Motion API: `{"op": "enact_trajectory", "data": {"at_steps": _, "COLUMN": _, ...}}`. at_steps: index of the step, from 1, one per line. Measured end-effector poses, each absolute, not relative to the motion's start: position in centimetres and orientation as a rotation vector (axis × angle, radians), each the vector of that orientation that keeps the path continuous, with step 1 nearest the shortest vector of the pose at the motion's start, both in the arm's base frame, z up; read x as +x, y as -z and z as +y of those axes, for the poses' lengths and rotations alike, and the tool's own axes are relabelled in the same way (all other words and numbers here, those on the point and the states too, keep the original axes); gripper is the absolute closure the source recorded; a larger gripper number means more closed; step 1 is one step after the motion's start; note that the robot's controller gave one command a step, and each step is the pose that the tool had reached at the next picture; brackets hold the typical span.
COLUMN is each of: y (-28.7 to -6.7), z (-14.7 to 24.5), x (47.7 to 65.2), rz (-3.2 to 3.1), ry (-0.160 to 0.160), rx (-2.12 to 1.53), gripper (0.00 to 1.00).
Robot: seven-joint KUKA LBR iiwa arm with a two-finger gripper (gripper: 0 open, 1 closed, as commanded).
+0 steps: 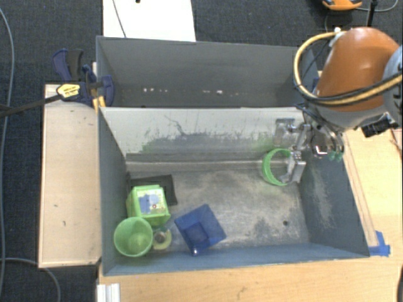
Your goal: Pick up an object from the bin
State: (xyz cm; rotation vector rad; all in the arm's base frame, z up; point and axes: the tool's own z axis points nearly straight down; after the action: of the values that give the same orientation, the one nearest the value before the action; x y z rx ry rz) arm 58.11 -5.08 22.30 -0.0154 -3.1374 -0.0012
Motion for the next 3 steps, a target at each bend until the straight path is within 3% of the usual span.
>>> {"op": "enact_trajectory", "data": {"at_steps": 1, "y": -22.8, "z": -5.1, "x": 58.3, "rz": -3.146, "ry": 0.000, "rx": -0.013, "gripper": 0.00}}
{"op": "enact_trajectory", "data": {"at_steps": 2, "y": -17.5, "z": -7.4, "x": 58.5, "rz": -3.148, "ry": 0.001, "rx": -0.093, "gripper": 0.00}}
{"op": "enact_trajectory", "data": {"at_steps": 3, "y": -16.1, "z": -11.2, "x": 57.7, "rz": -3.149, "ry": -0.004, "rx": -0.070, "gripper": 0.00}}
